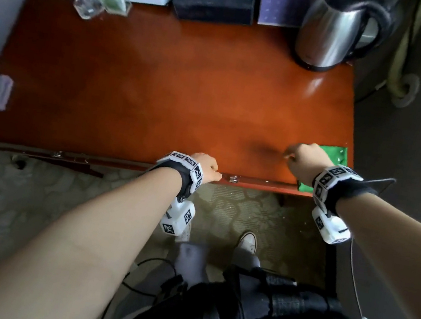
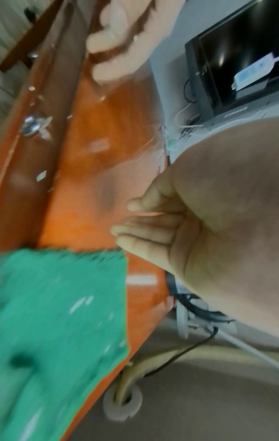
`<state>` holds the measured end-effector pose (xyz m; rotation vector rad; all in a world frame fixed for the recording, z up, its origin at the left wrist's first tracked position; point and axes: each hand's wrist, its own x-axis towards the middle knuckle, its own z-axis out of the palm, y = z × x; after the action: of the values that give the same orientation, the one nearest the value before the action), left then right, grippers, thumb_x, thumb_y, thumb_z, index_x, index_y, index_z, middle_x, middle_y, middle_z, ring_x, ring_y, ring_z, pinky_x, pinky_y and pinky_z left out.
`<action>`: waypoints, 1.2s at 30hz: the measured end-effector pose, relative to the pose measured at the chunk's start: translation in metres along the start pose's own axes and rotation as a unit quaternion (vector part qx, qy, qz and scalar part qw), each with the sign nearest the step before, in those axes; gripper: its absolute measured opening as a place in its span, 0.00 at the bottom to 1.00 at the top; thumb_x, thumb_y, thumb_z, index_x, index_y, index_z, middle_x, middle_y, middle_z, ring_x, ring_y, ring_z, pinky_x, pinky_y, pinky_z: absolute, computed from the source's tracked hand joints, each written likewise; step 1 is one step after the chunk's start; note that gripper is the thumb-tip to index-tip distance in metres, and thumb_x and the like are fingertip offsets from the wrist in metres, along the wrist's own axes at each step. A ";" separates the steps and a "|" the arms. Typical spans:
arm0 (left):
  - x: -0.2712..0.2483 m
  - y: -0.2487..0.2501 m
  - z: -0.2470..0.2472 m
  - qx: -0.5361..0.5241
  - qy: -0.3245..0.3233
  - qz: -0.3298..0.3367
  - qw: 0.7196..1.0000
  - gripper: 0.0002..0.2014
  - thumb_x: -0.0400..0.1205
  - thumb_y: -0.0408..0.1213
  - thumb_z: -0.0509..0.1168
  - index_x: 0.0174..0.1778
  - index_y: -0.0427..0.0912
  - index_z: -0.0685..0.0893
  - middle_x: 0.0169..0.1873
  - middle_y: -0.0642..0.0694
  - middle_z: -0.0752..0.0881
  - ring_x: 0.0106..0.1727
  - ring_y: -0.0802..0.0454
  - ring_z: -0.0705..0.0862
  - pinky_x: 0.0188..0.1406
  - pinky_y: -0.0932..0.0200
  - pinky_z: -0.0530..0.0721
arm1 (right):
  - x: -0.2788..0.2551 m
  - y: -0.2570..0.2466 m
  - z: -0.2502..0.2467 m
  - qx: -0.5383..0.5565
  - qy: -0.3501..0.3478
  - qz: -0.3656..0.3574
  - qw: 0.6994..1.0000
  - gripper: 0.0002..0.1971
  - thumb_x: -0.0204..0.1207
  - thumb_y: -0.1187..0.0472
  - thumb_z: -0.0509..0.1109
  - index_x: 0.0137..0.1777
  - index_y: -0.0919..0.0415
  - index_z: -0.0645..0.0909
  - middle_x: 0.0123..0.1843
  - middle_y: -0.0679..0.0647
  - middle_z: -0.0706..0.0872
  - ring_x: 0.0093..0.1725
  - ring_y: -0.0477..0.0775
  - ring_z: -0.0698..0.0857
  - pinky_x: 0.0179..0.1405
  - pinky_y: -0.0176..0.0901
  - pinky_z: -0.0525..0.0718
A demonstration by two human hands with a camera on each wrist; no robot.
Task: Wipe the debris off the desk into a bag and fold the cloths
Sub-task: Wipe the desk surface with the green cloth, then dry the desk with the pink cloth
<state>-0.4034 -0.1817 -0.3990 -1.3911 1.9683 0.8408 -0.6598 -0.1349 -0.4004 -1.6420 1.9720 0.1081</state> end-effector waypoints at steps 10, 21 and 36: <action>-0.047 -0.124 -0.091 -0.013 0.082 -0.013 0.996 0.14 0.85 0.51 0.62 0.54 0.46 0.86 0.53 0.46 0.86 0.54 0.44 0.84 0.57 0.53 0.82 | 0.013 -0.146 -0.047 -0.024 -0.037 0.017 0.999 0.21 0.71 0.70 0.58 0.49 0.46 0.87 0.47 0.55 0.89 0.40 0.54 0.91 0.47 0.48 0.90; -0.146 -0.393 -0.179 0.038 0.178 -0.112 0.977 0.20 0.85 0.51 0.63 0.64 0.40 0.85 0.60 0.42 0.87 0.60 0.42 0.85 0.64 0.48 0.84 | 0.017 -0.370 -0.049 -0.035 0.001 0.045 0.998 0.14 0.76 0.65 0.62 0.55 0.61 0.88 0.48 0.59 0.91 0.46 0.58 0.90 0.53 0.47 0.89; -0.169 -0.583 -0.167 -0.075 0.199 -0.149 0.966 0.08 0.85 0.40 0.63 0.52 0.45 0.87 0.45 0.48 0.81 0.58 0.44 0.86 0.49 0.63 0.77 | 0.092 -0.600 -0.021 -0.095 -0.026 -0.067 0.993 0.16 0.79 0.65 0.60 0.60 0.64 0.85 0.58 0.59 0.88 0.57 0.59 0.87 0.61 0.48 0.84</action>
<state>0.1835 -0.3611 -0.2603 -2.0148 1.9319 0.6161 -0.1202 -0.3710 -0.2528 -1.8669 1.8545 0.2932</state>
